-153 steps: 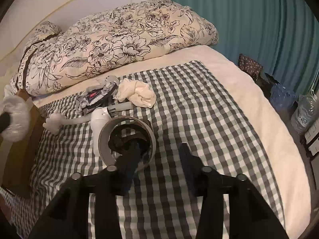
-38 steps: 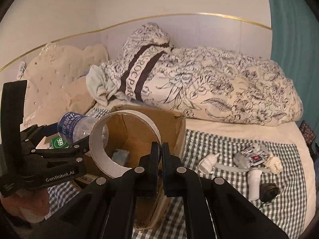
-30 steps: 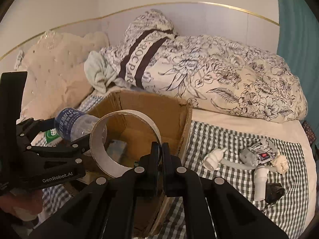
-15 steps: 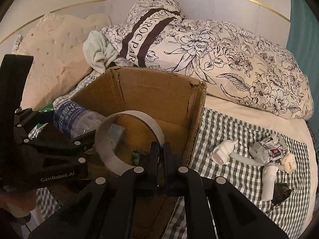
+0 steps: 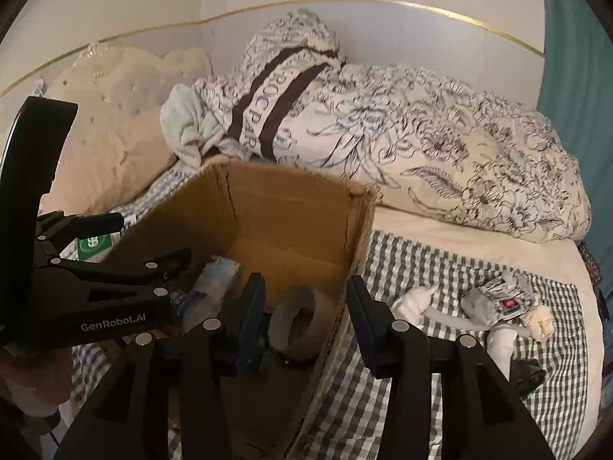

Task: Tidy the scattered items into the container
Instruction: 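Open both tools to drop the water bottle and tape roll into the box, then move both tools back toward the white plush toy and black round item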

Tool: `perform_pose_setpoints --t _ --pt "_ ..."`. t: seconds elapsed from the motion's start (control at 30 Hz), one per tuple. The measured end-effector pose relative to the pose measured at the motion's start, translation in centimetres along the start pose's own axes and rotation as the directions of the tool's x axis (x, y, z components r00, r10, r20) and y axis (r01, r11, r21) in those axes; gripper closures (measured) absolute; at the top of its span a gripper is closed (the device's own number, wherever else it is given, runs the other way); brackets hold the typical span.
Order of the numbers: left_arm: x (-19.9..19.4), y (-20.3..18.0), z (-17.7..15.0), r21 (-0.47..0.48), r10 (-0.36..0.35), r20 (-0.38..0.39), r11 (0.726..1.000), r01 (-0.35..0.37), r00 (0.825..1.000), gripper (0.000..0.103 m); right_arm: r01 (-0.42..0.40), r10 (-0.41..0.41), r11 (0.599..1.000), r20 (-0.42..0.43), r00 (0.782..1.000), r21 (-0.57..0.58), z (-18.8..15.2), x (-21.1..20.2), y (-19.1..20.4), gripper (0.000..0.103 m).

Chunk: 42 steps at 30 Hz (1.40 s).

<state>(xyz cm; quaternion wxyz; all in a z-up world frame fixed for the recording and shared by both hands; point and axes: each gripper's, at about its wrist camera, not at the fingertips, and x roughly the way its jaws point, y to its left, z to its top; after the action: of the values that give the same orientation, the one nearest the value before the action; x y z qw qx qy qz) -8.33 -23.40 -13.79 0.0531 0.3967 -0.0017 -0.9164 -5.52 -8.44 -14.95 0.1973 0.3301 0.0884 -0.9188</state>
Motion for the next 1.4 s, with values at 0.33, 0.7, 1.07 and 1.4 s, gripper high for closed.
perform_pose_setpoints --t 0.33,0.7,1.07,1.4 --pt "-4.0 -1.0 1.2 -0.019 0.007 0.096 1.000 -0.005 0.995 0.007 -0.012 0.010 0.999 0.070 0.997 0.030 0.0 -4.4 -1.6 0.059" --pt "-8.2 -3.9 2.0 -0.027 -0.021 0.196 0.999 0.026 0.980 0.002 0.062 -0.066 0.998 0.154 0.986 0.028 -0.9 -10.1 -5.1 0.043" --pt "-11.4 -8.7 2.2 0.030 -0.098 0.284 0.995 0.093 0.954 0.000 0.127 -0.147 0.988 0.257 0.955 0.091 -1.6 -16.0 -9.4 0.007" --pt "-13.0 -12.7 2.0 0.075 -0.161 0.321 0.987 0.145 0.933 0.000 0.196 -0.237 0.967 0.285 0.929 0.165 -3.0 -19.5 -13.2 0.000"
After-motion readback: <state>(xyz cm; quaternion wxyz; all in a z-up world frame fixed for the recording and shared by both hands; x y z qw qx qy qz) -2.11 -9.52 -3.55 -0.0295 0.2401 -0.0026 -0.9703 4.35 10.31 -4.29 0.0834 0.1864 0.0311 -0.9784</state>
